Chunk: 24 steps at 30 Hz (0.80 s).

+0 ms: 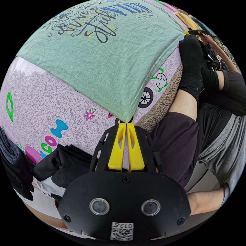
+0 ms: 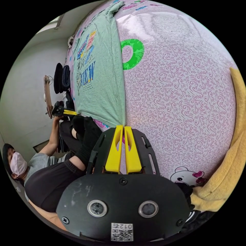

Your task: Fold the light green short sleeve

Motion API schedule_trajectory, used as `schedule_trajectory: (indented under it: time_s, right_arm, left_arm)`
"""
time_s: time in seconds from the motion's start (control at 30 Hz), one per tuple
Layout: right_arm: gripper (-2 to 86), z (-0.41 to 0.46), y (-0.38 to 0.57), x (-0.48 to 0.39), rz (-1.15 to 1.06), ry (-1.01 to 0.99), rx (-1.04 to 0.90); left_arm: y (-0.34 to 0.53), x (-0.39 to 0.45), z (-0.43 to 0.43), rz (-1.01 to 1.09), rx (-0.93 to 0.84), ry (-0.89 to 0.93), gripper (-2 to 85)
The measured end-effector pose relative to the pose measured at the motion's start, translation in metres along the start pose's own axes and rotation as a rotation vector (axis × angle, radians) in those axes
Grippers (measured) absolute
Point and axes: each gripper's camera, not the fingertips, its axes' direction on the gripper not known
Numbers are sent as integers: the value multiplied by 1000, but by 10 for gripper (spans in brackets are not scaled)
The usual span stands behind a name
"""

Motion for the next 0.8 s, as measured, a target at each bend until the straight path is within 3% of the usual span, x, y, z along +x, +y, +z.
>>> schedule_trajectory:
  time_s: [0.3, 0.53, 0.8]
  right_arm:
    - [-5, 82, -20, 30, 28, 17, -27]
    - [-5, 155, -21, 86, 130, -89, 72]
    - [-1, 255, -8, 122, 152, -69, 196]
  left_arm:
    - [-4, 7, 26, 82, -40, 60, 6]
    - [-2, 7, 53, 67, -38, 164, 6]
    - [4, 25, 99, 81, -56, 246, 7]
